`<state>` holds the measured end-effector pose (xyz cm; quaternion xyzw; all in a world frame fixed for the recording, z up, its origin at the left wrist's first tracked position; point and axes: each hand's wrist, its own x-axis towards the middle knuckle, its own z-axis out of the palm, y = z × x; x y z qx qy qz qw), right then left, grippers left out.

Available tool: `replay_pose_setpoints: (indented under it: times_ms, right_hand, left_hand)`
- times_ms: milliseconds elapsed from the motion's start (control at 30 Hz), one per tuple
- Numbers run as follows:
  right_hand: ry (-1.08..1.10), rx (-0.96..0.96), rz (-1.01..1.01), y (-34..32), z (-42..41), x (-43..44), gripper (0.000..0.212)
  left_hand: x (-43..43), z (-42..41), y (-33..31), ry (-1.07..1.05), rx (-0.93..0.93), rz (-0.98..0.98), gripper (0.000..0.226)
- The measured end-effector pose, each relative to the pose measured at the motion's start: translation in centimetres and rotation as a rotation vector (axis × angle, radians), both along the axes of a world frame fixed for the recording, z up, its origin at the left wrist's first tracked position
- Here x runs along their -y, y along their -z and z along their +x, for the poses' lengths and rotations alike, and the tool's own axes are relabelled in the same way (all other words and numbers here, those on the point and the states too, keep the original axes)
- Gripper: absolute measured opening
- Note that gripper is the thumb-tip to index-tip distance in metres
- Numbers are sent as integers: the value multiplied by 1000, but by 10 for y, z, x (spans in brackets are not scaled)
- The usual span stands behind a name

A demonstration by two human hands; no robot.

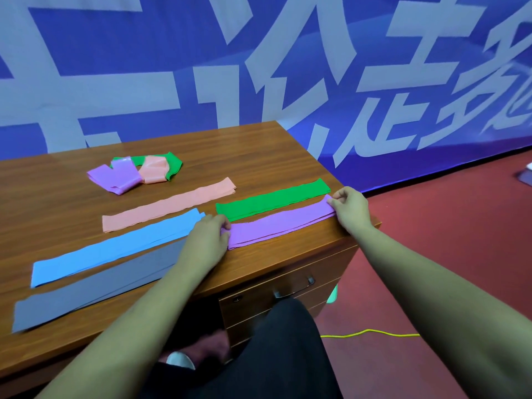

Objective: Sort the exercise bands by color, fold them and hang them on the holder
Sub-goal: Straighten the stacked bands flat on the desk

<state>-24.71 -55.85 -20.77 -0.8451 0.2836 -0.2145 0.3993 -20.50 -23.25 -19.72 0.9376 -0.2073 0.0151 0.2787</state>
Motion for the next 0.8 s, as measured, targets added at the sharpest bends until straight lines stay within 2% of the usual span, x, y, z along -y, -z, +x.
replay_pose_setpoints:
  times_ms: [133, 267, 433, 500, 567, 633, 800]
  right_hand:
    - [38, 99, 5, -3, 0, 0, 9]
    - [31, 35, -46, 4, 2, 2, 13]
    - [15, -105, -313, 18, 4, -3, 8]
    - [39, -138, -415, 17, 4, -7, 14]
    - [47, -111, -473, 10, 6, -14, 19]
    - [-7, -68, -487, -1, 13, -24, 22]
    - [-267, -44, -414, -34, 55, -85, 26]
  left_hand:
    - [0, 2, -3, -39, 36, -94, 11]
    - [2, 6, 6, 34, 36, 39, 14]
    - [0, 5, 13, 38, 211, 137, 14]
    - [-3, 7, 11, 63, 216, 157, 14]
    - [-9, 13, 7, 76, 167, 70, 12]
    - [-18, 24, 0, 55, 116, -23, 11]
    - [-63, 72, -14, -45, 121, 3, 9]
